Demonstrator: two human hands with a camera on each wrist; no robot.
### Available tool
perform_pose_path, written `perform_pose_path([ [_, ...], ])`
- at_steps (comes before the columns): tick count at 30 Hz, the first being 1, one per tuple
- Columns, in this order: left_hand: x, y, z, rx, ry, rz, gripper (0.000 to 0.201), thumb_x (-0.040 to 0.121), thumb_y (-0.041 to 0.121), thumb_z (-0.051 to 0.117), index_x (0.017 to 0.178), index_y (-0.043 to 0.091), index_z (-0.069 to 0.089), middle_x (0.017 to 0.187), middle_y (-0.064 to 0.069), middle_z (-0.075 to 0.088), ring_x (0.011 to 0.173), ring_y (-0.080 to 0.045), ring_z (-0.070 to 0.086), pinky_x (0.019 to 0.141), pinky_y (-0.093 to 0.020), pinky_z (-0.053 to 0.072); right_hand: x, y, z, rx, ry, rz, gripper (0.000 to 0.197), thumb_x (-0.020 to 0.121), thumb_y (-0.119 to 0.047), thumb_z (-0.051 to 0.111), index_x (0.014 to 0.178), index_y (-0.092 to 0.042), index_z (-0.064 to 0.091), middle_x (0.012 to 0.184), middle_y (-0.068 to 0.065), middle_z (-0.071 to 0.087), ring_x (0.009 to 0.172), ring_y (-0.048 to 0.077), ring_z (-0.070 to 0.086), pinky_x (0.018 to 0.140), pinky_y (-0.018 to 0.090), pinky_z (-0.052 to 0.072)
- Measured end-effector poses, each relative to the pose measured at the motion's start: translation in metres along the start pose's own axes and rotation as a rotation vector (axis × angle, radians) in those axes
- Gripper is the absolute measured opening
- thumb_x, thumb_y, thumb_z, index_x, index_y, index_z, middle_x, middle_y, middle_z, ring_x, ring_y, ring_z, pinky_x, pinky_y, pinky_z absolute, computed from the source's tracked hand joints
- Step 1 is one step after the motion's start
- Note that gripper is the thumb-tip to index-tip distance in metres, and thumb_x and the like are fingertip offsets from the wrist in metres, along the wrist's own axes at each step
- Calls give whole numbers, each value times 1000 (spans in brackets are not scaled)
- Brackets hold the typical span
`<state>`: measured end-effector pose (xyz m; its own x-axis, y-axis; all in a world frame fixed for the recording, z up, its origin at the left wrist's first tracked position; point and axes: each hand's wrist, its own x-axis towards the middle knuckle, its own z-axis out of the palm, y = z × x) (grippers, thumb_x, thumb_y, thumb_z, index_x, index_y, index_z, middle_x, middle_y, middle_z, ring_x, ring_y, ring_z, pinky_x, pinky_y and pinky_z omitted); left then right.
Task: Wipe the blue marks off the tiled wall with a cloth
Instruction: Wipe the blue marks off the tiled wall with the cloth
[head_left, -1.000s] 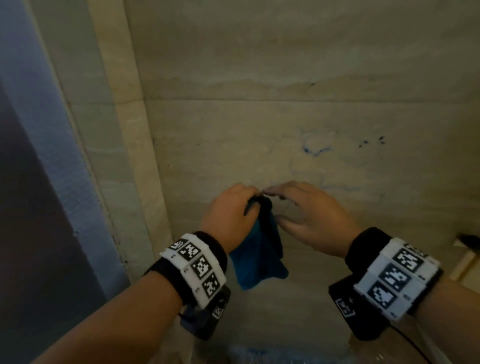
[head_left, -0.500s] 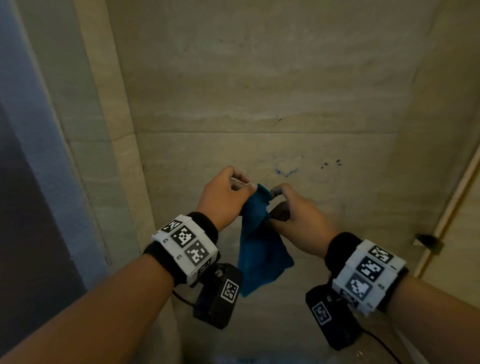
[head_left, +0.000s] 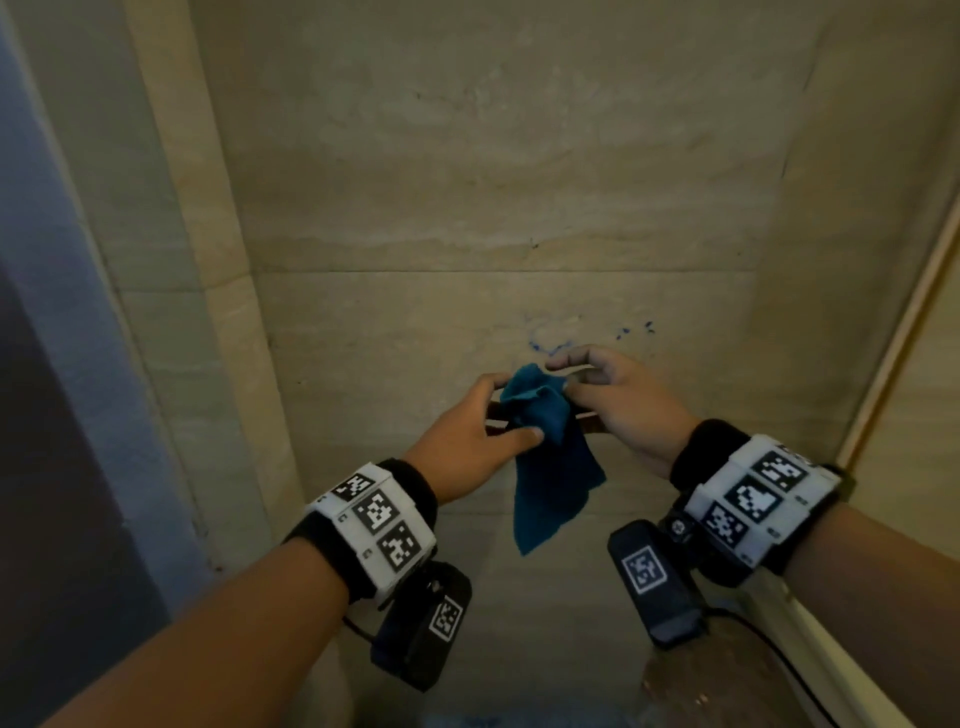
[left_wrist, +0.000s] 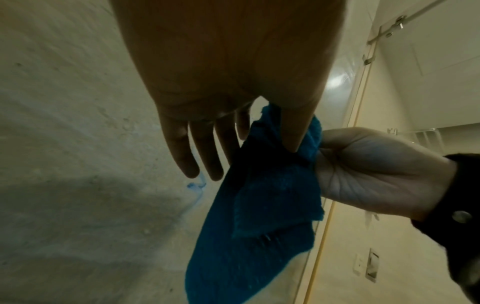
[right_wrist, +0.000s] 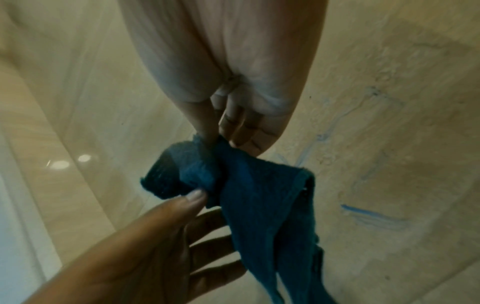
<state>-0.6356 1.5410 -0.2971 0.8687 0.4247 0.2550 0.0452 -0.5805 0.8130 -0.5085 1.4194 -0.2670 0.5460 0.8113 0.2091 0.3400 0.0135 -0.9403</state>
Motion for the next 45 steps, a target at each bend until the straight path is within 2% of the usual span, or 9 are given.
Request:
perform_pose_path([
  [5,8,-4,0,-11,-39,-78,46,88,35,65,128,19,47,115,-5,63,105,-20,61,90,-37,49,-3,0,-10,40,-48,-67,25,97,1,42,94,-18,58,97,-1,63,79,10,63,67,21,53],
  [9,11,-4,-6,75,-19,15,9,94,12,57,101,18,58,94,0,62,84,-17,60,78,-27,50,-7,1,-22,-10,-109,-116,24,97,5,40,89,-12,55,89,1,59,75,9,60,68,21,49],
  [14,14,9,-19,68,83,46,10,96,10,51,97,17,58,94,-3,59,90,-33,63,79,-46,55,-10,-3,-34,-244,-123,-80,26,90,11,44,84,-10,58,89,3,64,86,18,62,72,24,50],
  [22,26,43,-16,36,254,129,11,94,10,54,93,20,57,91,2,58,82,-19,61,70,-32,56,-3,-18,-6,-282,12,-128,34,80,-38,72,108,-29,54,103,-8,64,91,10,64,76,29,55],
  [28,23,53,-29,45,246,193,13,95,14,56,103,24,60,105,7,62,88,-13,64,80,-32,57,11,-14,-2,-253,228,-284,25,88,-12,65,92,-28,47,93,-4,63,77,9,64,60,21,54],
  [34,40,40,-74,838,556,453,51,87,28,61,135,17,46,141,-7,41,129,-27,38,106,-44,33,25,-48,-33,-305,414,-434,18,93,-13,59,101,-23,47,101,-5,57,85,8,58,61,14,52],
  [39,68,25,-80,1233,549,403,95,84,61,49,151,22,-5,158,-1,-16,145,-25,-12,114,-56,-3,47,-80,-41,-567,652,-701,21,92,-6,57,105,-21,50,109,-3,40,87,5,41,73,-3,34],
  [42,83,13,-79,1193,560,350,103,83,65,49,147,25,-21,152,2,-34,142,-22,-25,113,-55,-11,67,-93,-41,-700,732,-839,22,89,-2,58,110,-8,59,111,5,47,91,13,45,79,12,41],
  [45,90,1,-78,1222,559,356,102,75,70,39,153,18,0,160,-8,-8,147,-29,-2,112,-59,2,86,-95,-32,-876,725,-944,20,85,1,62,104,-3,64,103,15,56,89,30,54,75,38,51],
])
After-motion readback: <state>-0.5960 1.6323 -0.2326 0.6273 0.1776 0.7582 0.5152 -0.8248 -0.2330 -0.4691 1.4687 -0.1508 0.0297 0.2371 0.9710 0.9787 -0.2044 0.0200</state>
